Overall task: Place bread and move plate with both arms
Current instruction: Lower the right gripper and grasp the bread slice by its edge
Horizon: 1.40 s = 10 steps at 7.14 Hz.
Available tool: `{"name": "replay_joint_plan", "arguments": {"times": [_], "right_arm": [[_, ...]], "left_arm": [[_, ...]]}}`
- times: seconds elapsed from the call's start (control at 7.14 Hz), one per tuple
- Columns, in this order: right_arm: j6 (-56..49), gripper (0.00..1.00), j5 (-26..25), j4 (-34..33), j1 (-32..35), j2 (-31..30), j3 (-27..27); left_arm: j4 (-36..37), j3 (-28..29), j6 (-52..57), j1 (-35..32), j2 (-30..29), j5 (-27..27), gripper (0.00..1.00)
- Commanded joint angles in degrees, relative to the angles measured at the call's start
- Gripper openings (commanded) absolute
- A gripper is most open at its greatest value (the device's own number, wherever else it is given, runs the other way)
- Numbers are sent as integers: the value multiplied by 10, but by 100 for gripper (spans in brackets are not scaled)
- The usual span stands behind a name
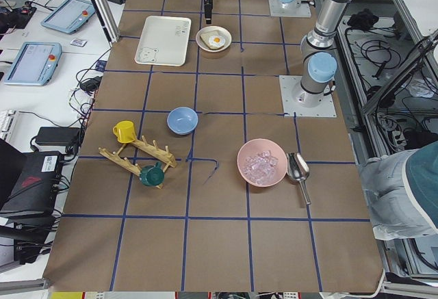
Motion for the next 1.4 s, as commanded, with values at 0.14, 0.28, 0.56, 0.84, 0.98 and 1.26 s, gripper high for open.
{"name": "replay_joint_plan", "arguments": {"times": [0.14, 0.28, 0.56, 0.84, 0.98, 1.26], "right_arm": [[-13, 0, -1, -1, 0, 1, -2], [-13, 0, -2, -1, 0, 0, -3], [-11, 0, -2, 2, 0, -1, -13], [-10, 0, -2, 2, 1, -4, -11], [-10, 0, -3, 2, 2, -6, -11], [-7, 0, -24, 1, 6, -9, -13]], "left_arm": [[0, 0, 0, 0, 0, 0, 100], [1, 0, 0, 0, 0, 0, 100], [0, 0, 0, 0, 0, 0, 100], [0, 0, 0, 0, 0, 0, 100], [1, 0, 0, 0, 0, 0, 100], [0, 0, 0, 0, 0, 0, 100]]}}
